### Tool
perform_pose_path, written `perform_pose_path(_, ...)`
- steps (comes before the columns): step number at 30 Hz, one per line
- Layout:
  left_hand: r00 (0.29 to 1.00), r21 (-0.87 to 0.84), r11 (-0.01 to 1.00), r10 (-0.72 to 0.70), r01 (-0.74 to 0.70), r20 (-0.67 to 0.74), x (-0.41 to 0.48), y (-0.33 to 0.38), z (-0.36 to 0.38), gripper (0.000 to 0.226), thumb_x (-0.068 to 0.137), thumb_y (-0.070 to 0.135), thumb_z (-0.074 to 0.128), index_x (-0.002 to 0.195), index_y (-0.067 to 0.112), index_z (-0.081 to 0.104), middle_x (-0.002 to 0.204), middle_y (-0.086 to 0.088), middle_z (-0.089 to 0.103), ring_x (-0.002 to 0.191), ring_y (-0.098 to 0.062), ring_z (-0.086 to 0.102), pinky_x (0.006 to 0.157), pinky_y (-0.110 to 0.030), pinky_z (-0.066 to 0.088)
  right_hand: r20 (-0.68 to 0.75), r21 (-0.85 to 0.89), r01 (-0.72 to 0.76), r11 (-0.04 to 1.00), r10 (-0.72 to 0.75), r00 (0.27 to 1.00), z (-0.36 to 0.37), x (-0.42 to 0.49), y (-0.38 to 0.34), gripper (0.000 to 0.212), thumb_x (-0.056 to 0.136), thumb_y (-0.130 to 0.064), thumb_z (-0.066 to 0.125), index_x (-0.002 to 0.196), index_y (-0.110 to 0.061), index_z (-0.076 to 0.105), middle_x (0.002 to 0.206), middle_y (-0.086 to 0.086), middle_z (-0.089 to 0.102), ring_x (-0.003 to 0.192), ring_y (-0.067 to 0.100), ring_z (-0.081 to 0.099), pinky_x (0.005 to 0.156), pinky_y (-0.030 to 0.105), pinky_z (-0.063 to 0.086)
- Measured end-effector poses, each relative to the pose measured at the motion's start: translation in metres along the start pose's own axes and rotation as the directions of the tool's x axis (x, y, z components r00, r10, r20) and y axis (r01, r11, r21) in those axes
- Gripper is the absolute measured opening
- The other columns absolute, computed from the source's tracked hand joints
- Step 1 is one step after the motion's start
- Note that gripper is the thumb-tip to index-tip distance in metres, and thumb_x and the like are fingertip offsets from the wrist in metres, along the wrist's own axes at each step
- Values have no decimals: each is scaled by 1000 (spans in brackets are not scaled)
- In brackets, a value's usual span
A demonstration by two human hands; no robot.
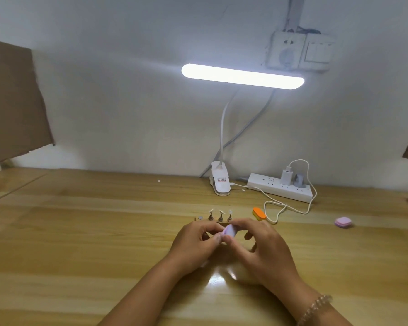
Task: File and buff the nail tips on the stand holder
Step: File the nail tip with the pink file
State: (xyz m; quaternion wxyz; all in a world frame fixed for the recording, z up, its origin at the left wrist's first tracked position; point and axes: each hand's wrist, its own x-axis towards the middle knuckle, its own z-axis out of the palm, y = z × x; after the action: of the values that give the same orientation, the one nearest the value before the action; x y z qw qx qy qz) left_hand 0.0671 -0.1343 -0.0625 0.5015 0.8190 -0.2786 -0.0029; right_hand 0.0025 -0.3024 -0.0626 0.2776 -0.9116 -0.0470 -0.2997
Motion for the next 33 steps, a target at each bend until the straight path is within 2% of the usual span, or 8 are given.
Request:
perform_pose_path(5, 1000, 15, 1000, 0, 0, 4, 0, 1, 1, 18, 96, 22, 63, 89, 33, 75, 56, 28, 59, 48, 2, 46, 49, -17, 36, -37, -57, -36, 998, 34, 999, -2, 2, 0, 29, 82, -55, 65, 106, -39, 65, 98, -28, 61, 89, 3, 53, 72, 22, 43)
perform_pose_path(9, 1000, 1, 1000, -17, 17, 16, 0, 1, 0, 23, 94, 14, 58, 94, 29, 76, 57, 27, 59, 47, 2, 46, 47, -14, 34, 41, -58, 67, 996, -64, 997, 0, -3, -7, 38, 81, -62, 57, 112, -41, 63, 101, -31, 60, 85, -6, 47, 67, 11, 37)
perform_pose_path(14, 1000, -17, 1000, -2, 2, -10, 1, -1, 1, 19, 94, 18, 65, 88, 32, 77, 60, 25, 60, 47, -1, 43, 49, -20, 35, -13, -54, -28, 998, 27, 1000, -2, 2, 1, 35, 84, -58, 63, 111, -36, 63, 101, -26, 61, 89, 5, 54, 76, 28, 47)
perform_pose_path(17, 1000, -29, 999, -16, 16, -6, 2, -2, -1, 24, 92, 13, 62, 87, 32, 76, 63, 22, 63, 49, 1, 47, 50, -20, 39, 46, -37, 41, 998, -40, 998, 0, -3, -7, 40, 80, -66, 55, 110, -40, 62, 100, -28, 61, 80, 0, 54, 69, 23, 48)
perform_pose_path(21, 1000, -34, 999, -7, 6, -14, 1, -2, 0, 20, 92, 17, 68, 85, 33, 77, 67, 24, 64, 50, 0, 48, 50, -22, 40, 14, -46, -65, 997, 65, 998, -3, 4, 1, 34, 84, -59, 61, 108, -35, 63, 101, -24, 63, 76, 3, 59, 70, 25, 48)
perform_pose_path(24, 1000, -37, 999, -11, 11, -5, 1, -1, 0, 18, 90, 18, 68, 85, 32, 76, 63, 25, 64, 52, 2, 51, 52, -19, 42, 39, -37, 22, 999, -20, 999, -2, -1, -5, 33, 82, -61, 61, 105, -37, 63, 100, -25, 60, 68, 4, 56, 63, 23, 47)
perform_pose_path(28, 1000, -42, 999, -9, 9, -13, 0, 0, 0, 20, 91, 23, 71, 78, 38, 74, 56, 22, 60, 49, 0, 49, 48, -20, 42, 10, -4, -58, 998, 58, 998, -4, 3, -4, 27, 83, -52, 67, 104, -34, 65, 102, -21, 63, 65, 5, 58, 70, 30, 51)
perform_pose_path(33, 1000, 15, 1000, -27, 27, 3, 0, -1, 1, 20, 86, 17, 70, 79, 36, 72, 57, 27, 60, 53, 1, 53, 52, -21, 46, 73, 44, 15, 999, -19, 997, -3, -1, -10, 35, 79, -61, 60, 102, -34, 65, 101, -21, 59, 61, 7, 55, 61, 28, 48)
